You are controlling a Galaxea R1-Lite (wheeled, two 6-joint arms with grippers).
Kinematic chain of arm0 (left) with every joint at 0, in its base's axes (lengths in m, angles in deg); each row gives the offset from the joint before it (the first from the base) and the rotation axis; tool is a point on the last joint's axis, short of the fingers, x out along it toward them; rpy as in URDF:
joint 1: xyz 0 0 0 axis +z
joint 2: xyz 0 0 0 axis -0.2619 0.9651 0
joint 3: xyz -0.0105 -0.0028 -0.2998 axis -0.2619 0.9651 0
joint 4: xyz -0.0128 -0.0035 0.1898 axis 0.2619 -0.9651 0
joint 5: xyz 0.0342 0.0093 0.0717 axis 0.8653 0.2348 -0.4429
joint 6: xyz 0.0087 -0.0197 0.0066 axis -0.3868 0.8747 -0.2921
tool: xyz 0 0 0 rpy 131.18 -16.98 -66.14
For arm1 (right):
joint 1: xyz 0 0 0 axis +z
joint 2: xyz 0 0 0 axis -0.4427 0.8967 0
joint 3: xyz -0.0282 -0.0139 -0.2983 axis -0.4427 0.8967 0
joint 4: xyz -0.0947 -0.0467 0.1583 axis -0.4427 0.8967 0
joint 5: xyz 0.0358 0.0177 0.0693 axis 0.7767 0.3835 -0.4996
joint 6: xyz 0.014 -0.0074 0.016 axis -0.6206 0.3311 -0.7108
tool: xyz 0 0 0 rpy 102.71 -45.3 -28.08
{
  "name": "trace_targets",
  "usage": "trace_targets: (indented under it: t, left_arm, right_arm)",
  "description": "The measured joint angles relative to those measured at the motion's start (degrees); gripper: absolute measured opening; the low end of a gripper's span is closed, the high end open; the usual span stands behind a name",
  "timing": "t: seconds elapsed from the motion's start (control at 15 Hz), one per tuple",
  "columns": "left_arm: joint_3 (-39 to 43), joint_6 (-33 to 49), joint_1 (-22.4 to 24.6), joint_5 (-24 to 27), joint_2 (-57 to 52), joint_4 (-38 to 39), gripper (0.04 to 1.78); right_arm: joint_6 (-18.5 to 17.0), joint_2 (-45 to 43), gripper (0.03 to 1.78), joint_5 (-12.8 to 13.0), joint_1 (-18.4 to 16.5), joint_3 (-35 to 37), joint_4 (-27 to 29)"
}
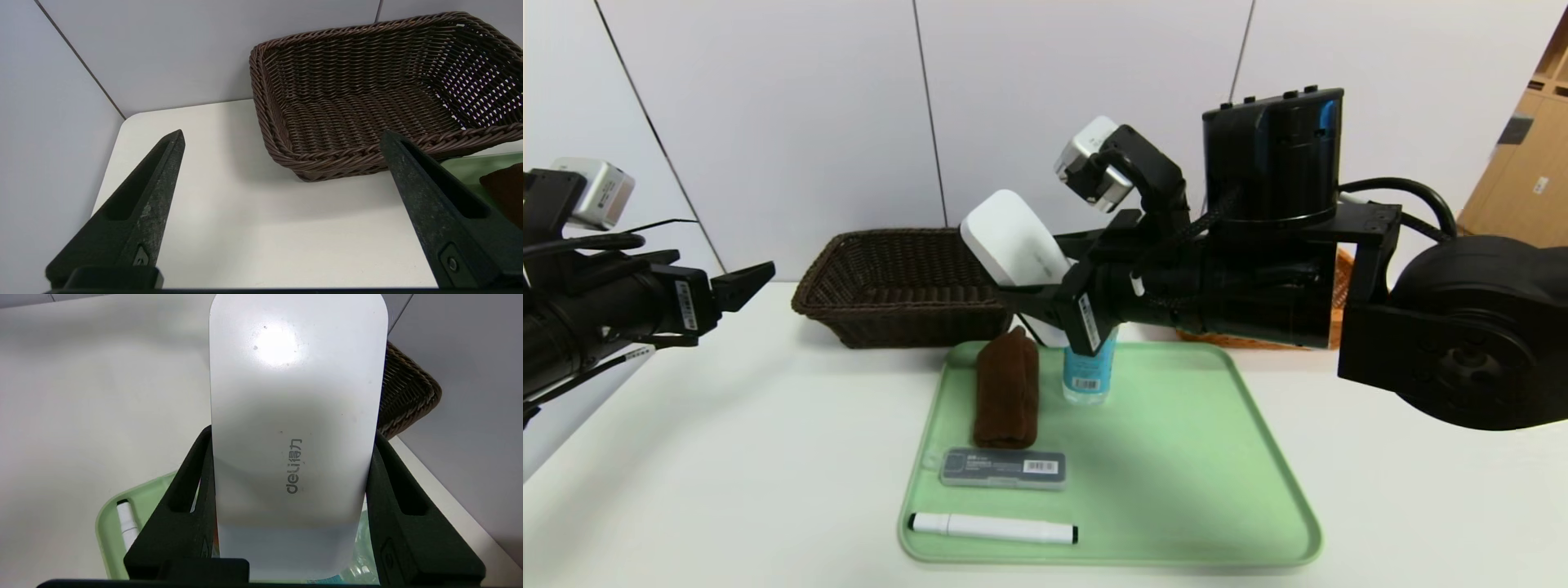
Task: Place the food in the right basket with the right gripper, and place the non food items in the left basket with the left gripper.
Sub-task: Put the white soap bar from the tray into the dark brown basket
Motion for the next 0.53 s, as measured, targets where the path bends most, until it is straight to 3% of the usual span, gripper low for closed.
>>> trace_targets:
  t: [0.33, 0.53]
  left_arm:
    - [0.32, 0.09, 0.01, 0.00, -0.12, 0.00, 1.69]
    - [0.69, 0.20, 0.00, 0.00, -0.22, 0.00, 1.69]
  right_arm:
    - [-2.16, 3.30, 1.00, 0.32, 2.44, -3.68, -2.91]
    - [-2.36, 8.27, 1.00, 4.39, 4.89, -7.35, -11.28]
